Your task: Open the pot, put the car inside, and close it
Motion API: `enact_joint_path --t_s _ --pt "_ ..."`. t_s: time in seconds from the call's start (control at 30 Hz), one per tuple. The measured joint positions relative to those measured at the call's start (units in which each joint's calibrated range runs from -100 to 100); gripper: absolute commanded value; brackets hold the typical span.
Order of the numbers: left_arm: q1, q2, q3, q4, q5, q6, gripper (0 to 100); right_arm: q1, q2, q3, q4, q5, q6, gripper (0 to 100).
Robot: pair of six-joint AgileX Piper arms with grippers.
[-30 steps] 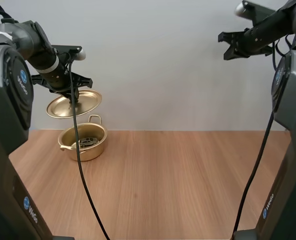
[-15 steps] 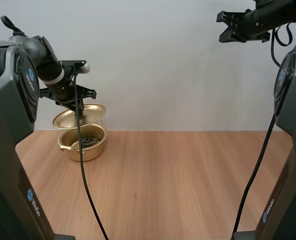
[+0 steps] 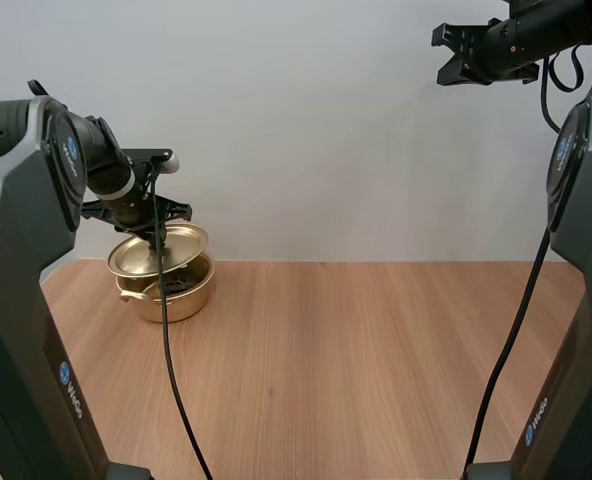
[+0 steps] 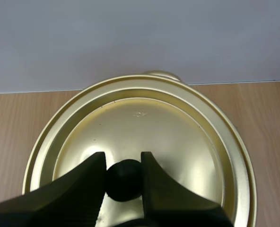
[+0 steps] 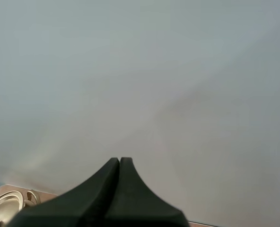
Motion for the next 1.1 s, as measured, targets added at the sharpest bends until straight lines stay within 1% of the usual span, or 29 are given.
enact_joint_path --t_s 0.53,0.83,1.0,1.03,1.07,1.1 --pt "0.0 4.9 0.0 0.1 -2.0 0.1 0 0.0 0.0 0.0 0.0 0.0 0.0 0" --pt "-0.07 5.2 0.0 0.0 -1.0 0.6 0 0.0 0.0 0.0 0.0 0.0 0.0 0" --pt "-0.07 5.2 0.0 -1.6 0.4 0.3 0 0.0 0.0 0.0 0.0 0.0 0.0 0" --pt "-0.07 5.2 0.0 -2.1 0.5 0.0 1 0.0 0.0 0.0 0.0 0.0 0.0 0" --pt "-0.07 5.0 0.0 -2.8 0.8 -0.4 6 0.0 0.0 0.0 0.0 0.0 0.0 0" --pt "-0.07 4.8 0.1 -3.7 1.0 -0.4 13 0.0 0.0 0.0 0.0 0.0 0.0 0"
